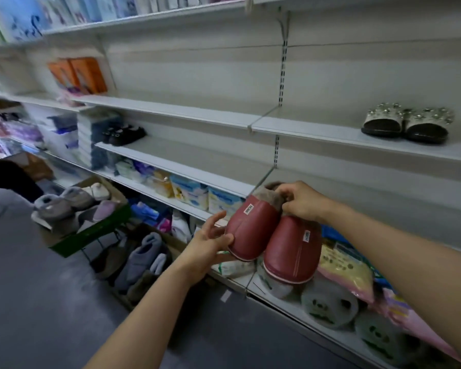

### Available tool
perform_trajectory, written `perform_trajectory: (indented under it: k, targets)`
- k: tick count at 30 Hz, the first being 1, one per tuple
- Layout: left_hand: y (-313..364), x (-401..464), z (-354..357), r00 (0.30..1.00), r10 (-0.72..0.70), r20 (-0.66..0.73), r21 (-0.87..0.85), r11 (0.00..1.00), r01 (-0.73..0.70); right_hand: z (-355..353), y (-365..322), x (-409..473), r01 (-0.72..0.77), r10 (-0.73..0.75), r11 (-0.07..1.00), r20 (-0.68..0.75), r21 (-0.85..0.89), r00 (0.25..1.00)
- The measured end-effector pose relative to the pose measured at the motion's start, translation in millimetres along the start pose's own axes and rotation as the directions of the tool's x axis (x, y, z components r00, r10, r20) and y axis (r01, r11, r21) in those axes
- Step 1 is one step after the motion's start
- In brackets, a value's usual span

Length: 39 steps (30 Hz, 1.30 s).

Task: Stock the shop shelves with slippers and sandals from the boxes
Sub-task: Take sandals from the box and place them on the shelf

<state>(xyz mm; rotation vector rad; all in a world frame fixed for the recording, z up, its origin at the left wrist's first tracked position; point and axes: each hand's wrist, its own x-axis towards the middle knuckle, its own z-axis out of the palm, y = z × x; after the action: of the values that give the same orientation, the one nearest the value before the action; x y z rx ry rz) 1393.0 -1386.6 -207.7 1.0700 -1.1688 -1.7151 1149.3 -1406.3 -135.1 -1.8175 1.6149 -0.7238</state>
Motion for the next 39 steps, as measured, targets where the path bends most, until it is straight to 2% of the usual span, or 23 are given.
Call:
perform_trajectory:
  k: [2,4,9,15,22,26,32,39]
  targets:
    - [16,7,-16,0.992,0.12,0.025,0.188,0.974,-0.123,7,-15,29,-0.001,0.001,1.0,-0.003,-0.01,1.0]
    - [33,17,-33,0.982,0.182,0.053,0.349,0.918,-0.189,14,-28,60,0.005,-0.005,1.0,-0.004,-0.027,1.0]
    - [78,65,-92,0.976,0.216,0.005,0.468,0.863,-0.193,33,-66,143,0.035,-0.035,0.998,0.005,-0.058,0.999]
    - [122,105,-180,0.967,0.247,-0.057,0.484,0.854,-0.189,71,-122,245,0.091,-0.089,0.995,0.055,-0.046,0.995]
    - [143,135,-318,0.959,0.258,-0.117,0.435,0.882,-0.184,160,-194,345,0.136,-0.124,0.987,0.138,-0.084,0.983]
    - [168,146,-417,0.957,0.269,-0.11,0.403,0.892,-0.205,224,-249,395,0.139,-0.131,0.988,0.101,-0.07,0.986]
    - [221,162,-555,0.979,0.191,-0.066,0.275,0.947,-0.166,310,-330,470,0.143,-0.141,0.988,0.037,-0.063,0.989]
    - [270,219,-658,0.981,0.196,-0.003,0.193,0.962,-0.192,348,-391,553,0.161,-0.173,0.975,-0.073,-0.153,0.982]
